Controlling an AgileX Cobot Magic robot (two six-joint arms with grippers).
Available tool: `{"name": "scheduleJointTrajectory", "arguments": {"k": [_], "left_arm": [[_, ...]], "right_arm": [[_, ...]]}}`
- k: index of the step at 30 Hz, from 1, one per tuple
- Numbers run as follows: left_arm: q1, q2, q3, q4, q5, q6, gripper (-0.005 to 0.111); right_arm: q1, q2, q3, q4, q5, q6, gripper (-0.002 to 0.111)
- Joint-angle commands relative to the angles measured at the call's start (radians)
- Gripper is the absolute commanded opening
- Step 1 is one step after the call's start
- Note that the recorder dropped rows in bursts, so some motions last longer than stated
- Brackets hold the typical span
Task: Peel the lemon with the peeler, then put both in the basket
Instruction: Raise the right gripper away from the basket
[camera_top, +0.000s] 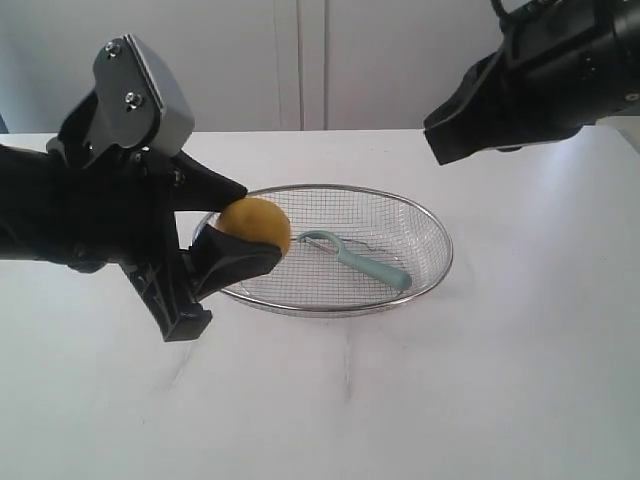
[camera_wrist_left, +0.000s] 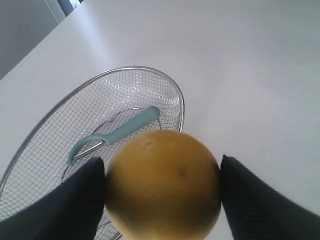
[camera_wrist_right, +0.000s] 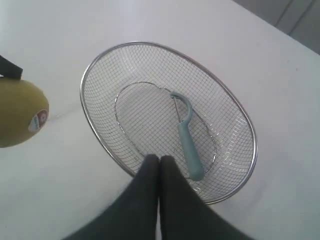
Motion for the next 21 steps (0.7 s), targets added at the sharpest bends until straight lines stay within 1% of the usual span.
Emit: {"name": "scheduleJointTrajectory", "arguments": {"k": [1, 4, 7, 9, 13, 17, 21], "left_arm": [[0.0, -0.005, 0.001, -0.018, -0.018, -0.015, 0.0], [0.0, -0.005, 0.001, -0.032, -0.11, -0.046, 0.0], [0.0, -0.005, 0.0, -0.038, -0.245, -0.114, 0.0], [0.0, 0.007, -0.021, -0.038, -0.308, -0.117, 0.0], [0.0, 0.077, -0.106, -0.038, -0.316, -0.117, 0.0], [0.0, 0.227, -0.227, -0.044, -0.318, -0.118, 0.0], [0.017, 0.385, -0.317, -0.132, -0.303, -0.118, 0.0]], "right_arm": [[0.0, -0.023, 0.028, -0.02, -0.033, 0.023, 0.0], [0.0, -0.023, 0.03, -0.031, -0.035, 0.023, 0.0], [0.0, -0.023, 0.03, -0.031, -0.04, 0.023, 0.0], [0.0, -0.023, 0.03, -0.031, -0.04, 0.033, 0.0], [0.0, -0.023, 0.03, -0.031, -0.04, 0.04, 0.0], [0.0, -0.023, 0.03, -0.034, -0.04, 0.04, 0.0], [0.0, -0.023, 0.03, -0.062, -0.036, 0.045, 0.0]]}}
